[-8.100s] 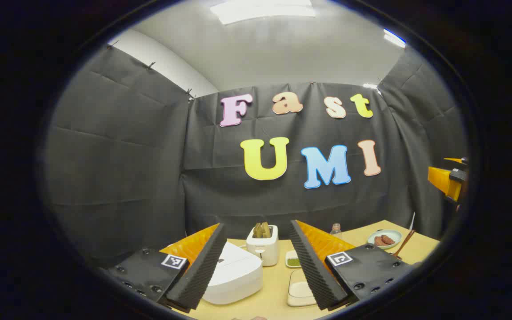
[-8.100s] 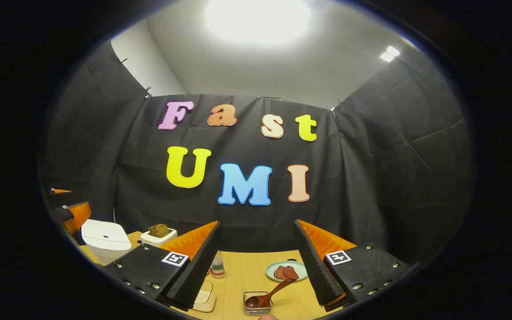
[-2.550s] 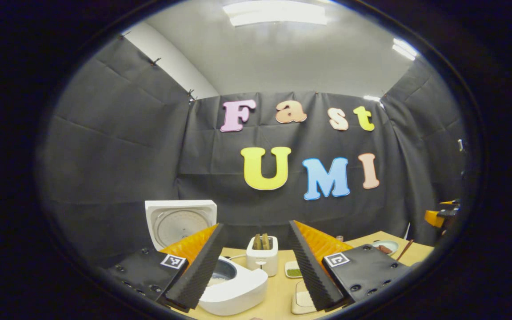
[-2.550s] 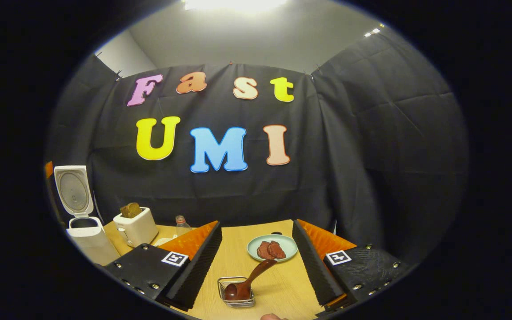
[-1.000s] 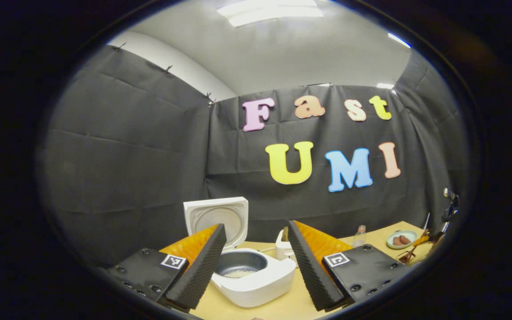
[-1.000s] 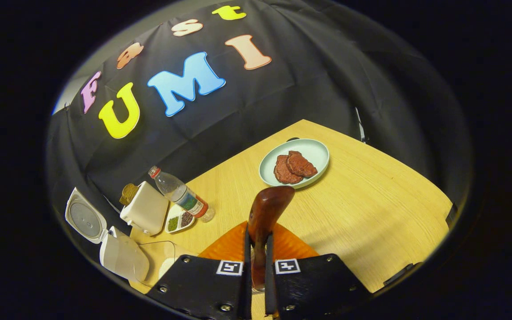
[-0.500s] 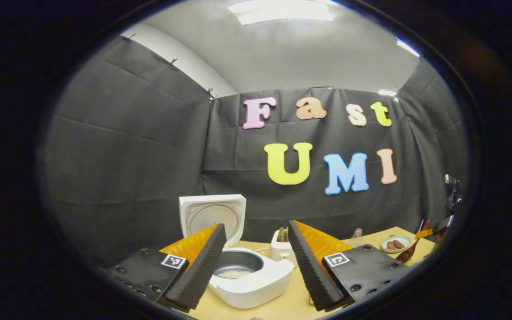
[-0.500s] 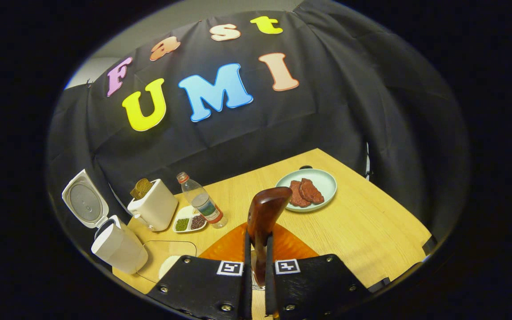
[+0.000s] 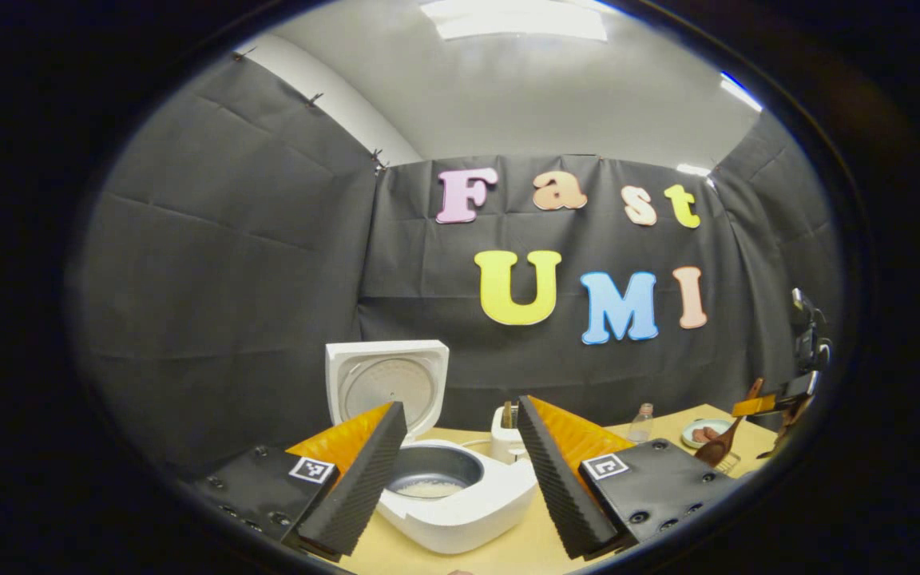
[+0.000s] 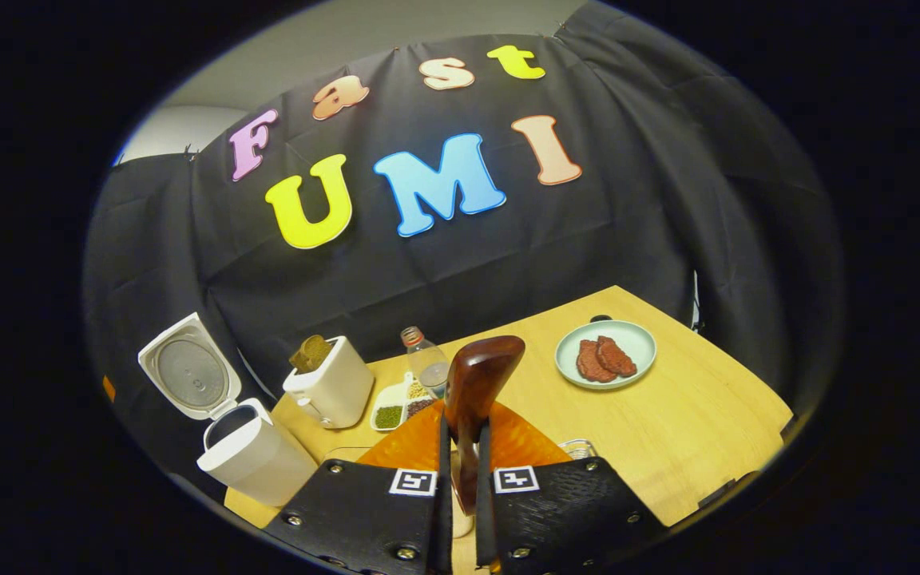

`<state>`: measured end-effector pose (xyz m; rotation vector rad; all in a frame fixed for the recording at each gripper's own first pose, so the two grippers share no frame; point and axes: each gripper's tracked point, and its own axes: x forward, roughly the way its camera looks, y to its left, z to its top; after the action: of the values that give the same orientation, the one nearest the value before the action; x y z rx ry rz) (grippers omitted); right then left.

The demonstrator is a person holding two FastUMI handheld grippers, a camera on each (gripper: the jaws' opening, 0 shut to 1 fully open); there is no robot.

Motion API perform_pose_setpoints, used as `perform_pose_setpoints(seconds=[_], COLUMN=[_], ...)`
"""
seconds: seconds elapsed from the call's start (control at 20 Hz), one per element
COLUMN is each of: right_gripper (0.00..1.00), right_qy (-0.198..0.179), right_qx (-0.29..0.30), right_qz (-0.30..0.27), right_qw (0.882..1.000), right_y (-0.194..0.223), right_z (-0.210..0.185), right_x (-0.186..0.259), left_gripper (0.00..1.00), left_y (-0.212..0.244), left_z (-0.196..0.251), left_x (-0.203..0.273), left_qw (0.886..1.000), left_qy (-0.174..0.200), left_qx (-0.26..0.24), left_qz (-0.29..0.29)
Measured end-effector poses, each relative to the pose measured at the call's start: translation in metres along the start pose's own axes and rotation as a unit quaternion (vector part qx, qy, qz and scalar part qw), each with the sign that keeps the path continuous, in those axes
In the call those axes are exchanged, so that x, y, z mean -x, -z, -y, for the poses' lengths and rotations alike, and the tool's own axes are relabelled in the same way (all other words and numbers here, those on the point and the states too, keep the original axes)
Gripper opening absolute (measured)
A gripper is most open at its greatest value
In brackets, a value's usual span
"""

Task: Close the left gripper, press the button to open the rice cooker; take a wooden spoon from the chopstick holder with the right hand, scoop a spoonful of rice and pour it into the rice cooker, then put the wooden spoon back into the chopstick holder.

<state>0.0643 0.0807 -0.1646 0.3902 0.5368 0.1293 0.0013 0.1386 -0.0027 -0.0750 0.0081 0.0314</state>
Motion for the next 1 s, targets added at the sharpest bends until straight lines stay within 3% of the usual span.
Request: perform_pose_setpoints(seconds=[0.3,0.85,1.0], right_gripper=[0.12,0.12,0.12], right_qy=[-0.023,0.037,0.016], right_qx=[0.020,0.166,0.155], right_qz=[-0.008,-0.029,-0.037], right_qw=[1.000,0.985,0.987], right_y=[0.036,0.112,0.126], right_z=[-0.047,-0.055,-0.070], right_x=[-0.018,-0.061,-0.062], left_gripper=[0.99,0.99,0.97], left_y=[0.013,0.024,0.023], left_z=[-0.038,-0.077,-0.078], left_x=[0.002,0.006,0.004], left_qw=[1.000,0.999,0.999], left_qy=[-0.002,-0.014,-0.014], left_qx=[-0.009,-0.019,-0.017], left_qz=[-0.018,-0.030,-0.026])
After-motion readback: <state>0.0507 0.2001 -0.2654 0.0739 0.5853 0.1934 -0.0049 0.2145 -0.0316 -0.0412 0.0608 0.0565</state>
